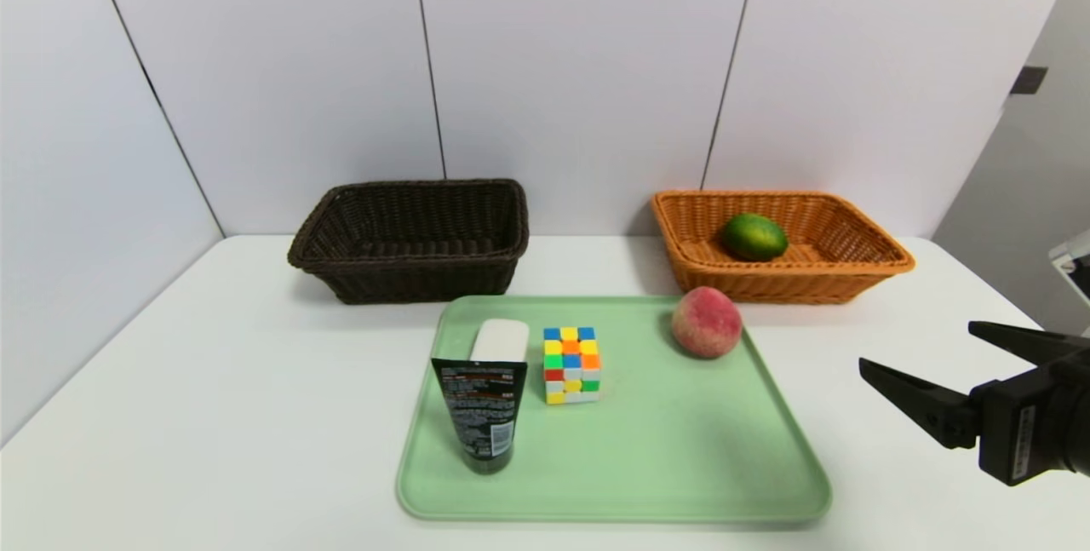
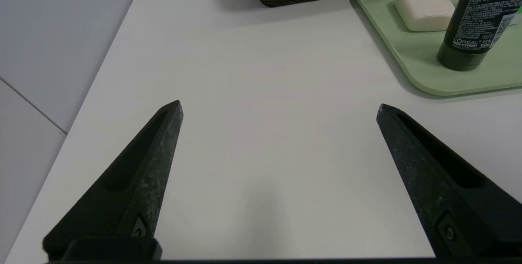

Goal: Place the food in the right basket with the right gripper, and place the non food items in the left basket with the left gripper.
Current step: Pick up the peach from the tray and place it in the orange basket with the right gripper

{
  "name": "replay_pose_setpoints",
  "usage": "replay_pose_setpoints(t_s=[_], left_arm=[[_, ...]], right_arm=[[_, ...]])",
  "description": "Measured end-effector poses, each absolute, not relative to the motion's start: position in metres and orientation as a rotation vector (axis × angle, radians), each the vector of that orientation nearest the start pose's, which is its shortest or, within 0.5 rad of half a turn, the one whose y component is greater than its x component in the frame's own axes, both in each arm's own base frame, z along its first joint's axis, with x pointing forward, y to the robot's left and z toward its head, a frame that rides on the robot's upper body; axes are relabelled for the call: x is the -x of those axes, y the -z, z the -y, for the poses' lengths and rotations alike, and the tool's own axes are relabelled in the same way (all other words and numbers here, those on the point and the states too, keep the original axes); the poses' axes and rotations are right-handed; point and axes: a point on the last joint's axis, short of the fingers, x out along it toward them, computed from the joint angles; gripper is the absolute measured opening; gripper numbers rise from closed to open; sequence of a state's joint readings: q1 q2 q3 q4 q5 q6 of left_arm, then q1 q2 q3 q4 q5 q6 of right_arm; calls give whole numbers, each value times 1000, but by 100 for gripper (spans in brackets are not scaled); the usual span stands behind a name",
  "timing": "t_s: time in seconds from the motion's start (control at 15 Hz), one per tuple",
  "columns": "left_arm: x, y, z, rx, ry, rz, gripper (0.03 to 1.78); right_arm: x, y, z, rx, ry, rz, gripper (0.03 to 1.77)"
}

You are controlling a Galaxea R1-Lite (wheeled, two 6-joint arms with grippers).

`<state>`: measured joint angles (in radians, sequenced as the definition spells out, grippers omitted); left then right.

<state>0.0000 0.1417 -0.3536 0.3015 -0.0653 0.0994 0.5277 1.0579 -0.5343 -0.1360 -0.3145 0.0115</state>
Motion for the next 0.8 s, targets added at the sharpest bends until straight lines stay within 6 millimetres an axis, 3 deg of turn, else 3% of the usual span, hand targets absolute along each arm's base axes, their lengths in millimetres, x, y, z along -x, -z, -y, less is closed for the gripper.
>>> replay_pose_setpoints(t_s=[0.4, 0.8], left_arm=[[42, -144, 1, -96, 68, -74, 169], [44, -142, 1, -98, 65, -62, 169]], right_arm=[[-129, -184, -72, 177, -267, -429, 169], [-160, -174, -92, 166, -275, -403, 169]])
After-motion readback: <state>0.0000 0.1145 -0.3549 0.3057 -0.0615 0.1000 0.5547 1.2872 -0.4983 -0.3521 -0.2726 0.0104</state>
